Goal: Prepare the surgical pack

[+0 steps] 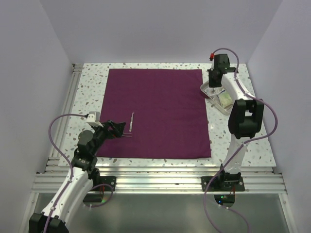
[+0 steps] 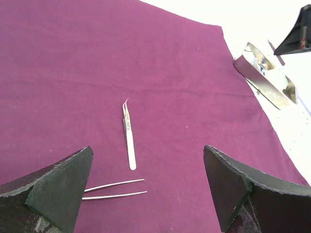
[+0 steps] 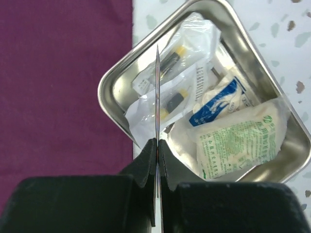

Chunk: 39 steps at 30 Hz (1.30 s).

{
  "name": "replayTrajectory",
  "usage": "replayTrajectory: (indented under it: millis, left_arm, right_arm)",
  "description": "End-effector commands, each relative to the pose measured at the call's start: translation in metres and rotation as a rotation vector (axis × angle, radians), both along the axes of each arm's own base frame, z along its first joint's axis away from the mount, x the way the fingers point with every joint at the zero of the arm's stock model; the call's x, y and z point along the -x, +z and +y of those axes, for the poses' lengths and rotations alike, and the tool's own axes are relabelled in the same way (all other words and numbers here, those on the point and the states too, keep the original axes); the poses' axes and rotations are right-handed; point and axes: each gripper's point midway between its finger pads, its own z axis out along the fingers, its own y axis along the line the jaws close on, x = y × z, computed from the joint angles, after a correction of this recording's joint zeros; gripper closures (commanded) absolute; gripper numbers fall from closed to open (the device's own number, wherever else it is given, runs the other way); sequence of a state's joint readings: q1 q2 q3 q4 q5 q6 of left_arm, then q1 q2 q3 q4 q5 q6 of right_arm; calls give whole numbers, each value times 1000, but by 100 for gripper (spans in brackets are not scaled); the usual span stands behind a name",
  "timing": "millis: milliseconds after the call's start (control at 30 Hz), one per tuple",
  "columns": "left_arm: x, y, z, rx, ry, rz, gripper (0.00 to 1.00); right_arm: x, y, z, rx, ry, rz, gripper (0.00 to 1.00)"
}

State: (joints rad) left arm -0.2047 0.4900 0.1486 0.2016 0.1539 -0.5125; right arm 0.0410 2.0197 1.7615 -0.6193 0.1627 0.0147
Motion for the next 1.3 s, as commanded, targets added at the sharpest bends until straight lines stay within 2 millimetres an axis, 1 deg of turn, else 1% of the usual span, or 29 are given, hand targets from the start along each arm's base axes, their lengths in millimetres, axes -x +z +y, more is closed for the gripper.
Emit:
replayTrajectory:
  millis: [0, 33, 100, 167, 233, 300, 333, 367, 433, 467, 533, 567, 600, 667, 733, 800, 867, 933, 967, 1000, 1033, 1067, 1100, 1133, 1200, 1233, 1267]
  left_arm:
    - [-2, 9, -5, 10, -23, -46, 0]
    - [-1, 7, -7, 10, -34, -41, 0]
    - [-2, 5, -8, 14, -41, -31, 0]
    - [-1, 5, -11, 20, -54, -32, 0]
    - [-1, 2, -13, 27, -64, -20, 0]
    - [-1, 2, -15, 34, -72, -19, 0]
    - [0, 1, -16, 35, -75, -17, 0]
    - [0, -1, -17, 32, -80, -11, 0]
    - [1, -1, -19, 31, -88, -8, 0]
    - [1, -4, -19, 25, -91, -3, 0]
    - [1, -6, -19, 20, -90, 3, 0]
    - [0, -8, -19, 17, -89, 10, 0]
    - [0, -8, -19, 17, -89, 10, 0]
    - [0, -11, -19, 15, -89, 16, 0]
    - [-1, -12, -20, 12, -94, 19, 0]
    - [-1, -13, -20, 10, -91, 20, 0]
    - [-1, -14, -20, 7, -93, 24, 0]
    - [-1, -15, -20, 7, -91, 25, 0]
    - [-2, -14, -20, 6, -90, 23, 0]
    - [-2, -14, -20, 5, -90, 25, 0]
    - [-1, -14, -19, 6, -90, 23, 0]
    - [-2, -13, -19, 6, -87, 22, 0]
    - [-1, -13, -19, 6, -90, 22, 0]
    - [-1, -13, -19, 6, -88, 20, 0]
    - [-1, -11, -19, 6, -89, 17, 0]
    - [-1, -10, -19, 8, -88, 15, 0]
    - [-1, -10, -19, 8, -87, 15, 0]
  right_arm:
    - [-2, 6, 9, 29, 223, -15, 100]
    - [-8, 8, 10, 39, 262, -46, 100]
    - [-11, 6, 9, 87, 335, -57, 100]
    - [-15, 3, 12, 95, 387, -64, 100]
    - [-17, -3, 8, 119, 439, -49, 100]
    - [-19, -2, 3, 118, 455, -46, 100]
    - [-18, -5, 11, 87, 491, -48, 100]
    - [-17, -6, 13, 97, 542, -43, 100]
    - [-12, -11, 13, 119, 593, -17, 100]
    - [-10, -16, 12, 139, 628, 1, 100]
    - [-10, -22, 5, 180, 631, 26, 100]
    - [-10, -27, -14, 202, 608, 47, 100]
    - [-9, -28, -20, 204, 601, 59, 100]
    - [-9, -29, -26, 185, 601, 65, 100]
    - [-4, -31, -25, 153, 620, 78, 100]
    - [1, -34, -36, 180, 591, 118, 100]
    - [5, -36, -40, 205, 590, 140, 100]
    - [6, -30, -46, 232, 564, 132, 100]
    - [7, -27, -46, 231, 557, 128, 93]
    - [7, -21, -49, 244, 539, 121, 75]
    - [6, -17, -50, 247, 506, 114, 48]
    - [6, -13, -50, 250, 495, 106, 36]
    - [7, -8, -52, 261, 484, 106, 29]
    - [8, -4, -53, 264, 474, 104, 27]
    - [8, 3, -48, 260, 479, 86, 25]
    - [10, 14, -47, 261, 474, 62, 25]
    - [11, 18, -41, 264, 480, 50, 25]
